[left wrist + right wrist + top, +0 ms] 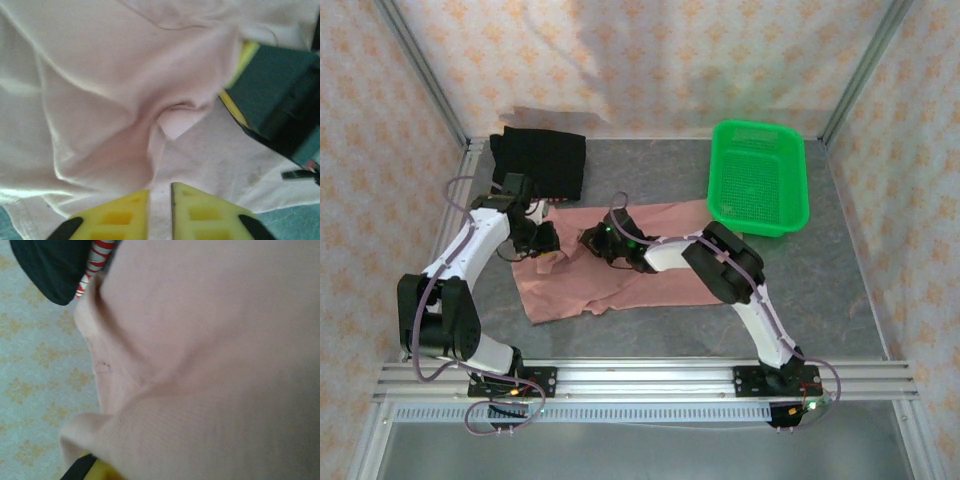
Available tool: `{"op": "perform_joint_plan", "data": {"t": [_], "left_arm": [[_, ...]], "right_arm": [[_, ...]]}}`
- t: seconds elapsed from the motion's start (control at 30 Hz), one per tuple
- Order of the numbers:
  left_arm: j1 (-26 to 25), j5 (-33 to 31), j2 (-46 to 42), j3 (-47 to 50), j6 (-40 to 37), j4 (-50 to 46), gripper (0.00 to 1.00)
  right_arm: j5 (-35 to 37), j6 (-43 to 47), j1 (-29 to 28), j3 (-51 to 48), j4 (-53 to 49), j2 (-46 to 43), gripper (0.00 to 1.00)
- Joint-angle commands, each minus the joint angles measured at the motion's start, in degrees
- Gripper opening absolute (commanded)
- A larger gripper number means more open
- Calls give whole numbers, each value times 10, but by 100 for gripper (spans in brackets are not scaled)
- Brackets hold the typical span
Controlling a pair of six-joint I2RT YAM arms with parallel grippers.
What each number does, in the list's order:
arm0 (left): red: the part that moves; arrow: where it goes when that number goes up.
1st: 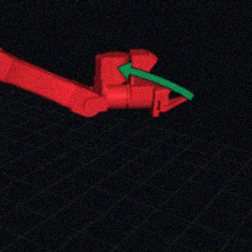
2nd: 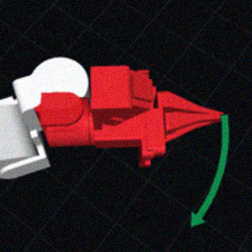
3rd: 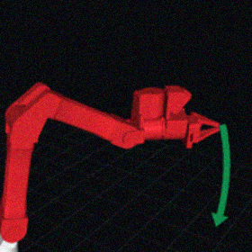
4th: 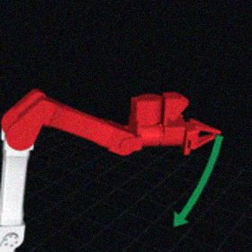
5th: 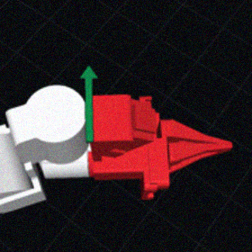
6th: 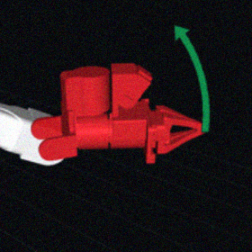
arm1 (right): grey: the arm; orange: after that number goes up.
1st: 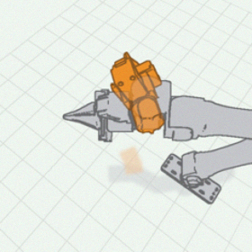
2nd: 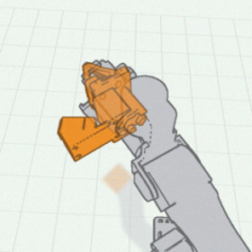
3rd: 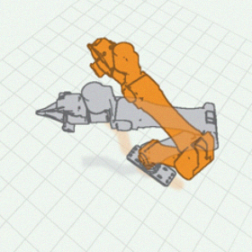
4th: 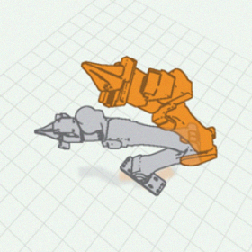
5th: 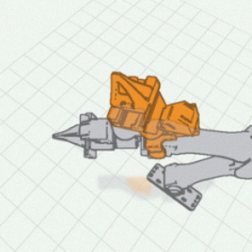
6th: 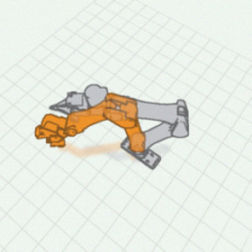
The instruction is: Fold and stack the t-shirts
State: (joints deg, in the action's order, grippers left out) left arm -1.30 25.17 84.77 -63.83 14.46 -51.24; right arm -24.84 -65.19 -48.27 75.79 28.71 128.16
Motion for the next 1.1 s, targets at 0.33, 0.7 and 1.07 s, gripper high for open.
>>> {"op": "perform_joint_plan", "data": {"t": [0.33,0.7,1.07], "left_arm": [[13,-110,18,40,44,46,40],[13,-98,119,13,92,130,42],[13,-125,217,-32,109,126,41]], "right_arm": [[-39,13,6,-87,-77,-109,0],[-56,77,8,-9,-231,-96,0],[-39,82,5,-15,-273,-111,25]]}}
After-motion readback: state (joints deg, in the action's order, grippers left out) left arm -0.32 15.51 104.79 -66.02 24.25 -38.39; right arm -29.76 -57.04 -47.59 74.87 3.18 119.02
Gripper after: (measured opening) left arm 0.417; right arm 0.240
